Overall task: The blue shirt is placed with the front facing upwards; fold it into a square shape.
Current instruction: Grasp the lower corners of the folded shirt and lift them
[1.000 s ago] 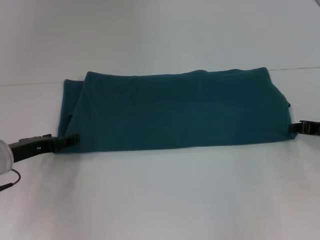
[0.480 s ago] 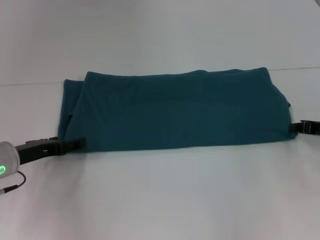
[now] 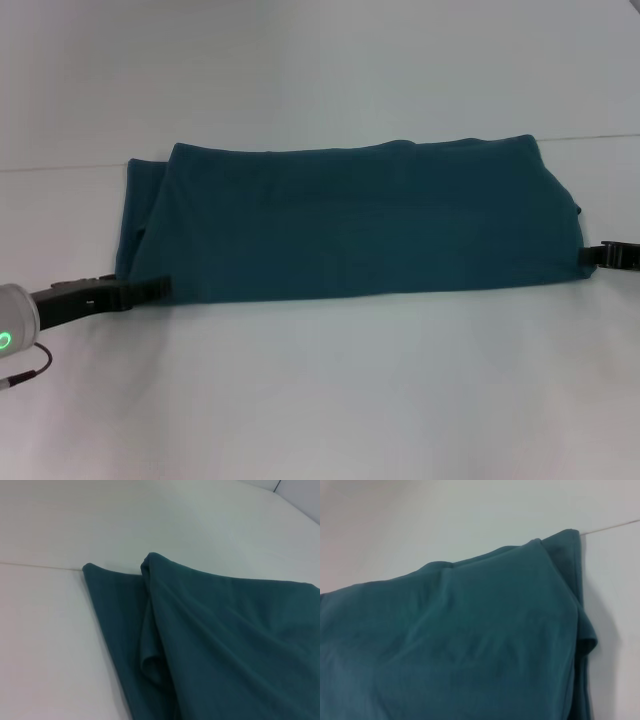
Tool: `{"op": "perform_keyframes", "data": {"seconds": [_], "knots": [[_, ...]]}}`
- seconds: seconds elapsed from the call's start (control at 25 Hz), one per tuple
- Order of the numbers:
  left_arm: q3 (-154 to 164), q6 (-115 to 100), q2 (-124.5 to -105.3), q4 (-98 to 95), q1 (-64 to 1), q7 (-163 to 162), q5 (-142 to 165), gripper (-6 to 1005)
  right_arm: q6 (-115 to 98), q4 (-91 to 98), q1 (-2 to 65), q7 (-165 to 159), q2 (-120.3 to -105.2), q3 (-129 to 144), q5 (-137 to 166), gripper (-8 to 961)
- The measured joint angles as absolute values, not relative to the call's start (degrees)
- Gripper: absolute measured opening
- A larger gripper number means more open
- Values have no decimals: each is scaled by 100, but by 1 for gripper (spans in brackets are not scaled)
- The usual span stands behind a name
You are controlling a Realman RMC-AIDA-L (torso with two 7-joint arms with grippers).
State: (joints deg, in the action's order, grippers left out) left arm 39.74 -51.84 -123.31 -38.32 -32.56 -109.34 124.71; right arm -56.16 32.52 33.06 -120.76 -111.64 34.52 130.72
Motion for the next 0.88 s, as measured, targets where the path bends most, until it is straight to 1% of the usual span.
{"op": "perform_keyframes", "data": {"seconds": [0.36,0.44,0.64,0.88], "knots": [[4001,-5026,-12338,-3852,-3276,-10945,12547,899,-5616,3252,3304,-12029,-11181,3436,13069,42],[4016,-5009,-12353,-3844,-3293,-10945,12597,699,-5616,3252,3304,-12029,-11180,3436,13069,44],[4051,-4981,-12365,-3841,-3311,-10945,12620,481,-5616,3252,3304,-12022,-11179,3436,13068,48],[4052,-4954,-12366,-3840,-3322,-10952,12621,245,-5616,3252,3305,-12022,-11179,3436,13060,53]]}}
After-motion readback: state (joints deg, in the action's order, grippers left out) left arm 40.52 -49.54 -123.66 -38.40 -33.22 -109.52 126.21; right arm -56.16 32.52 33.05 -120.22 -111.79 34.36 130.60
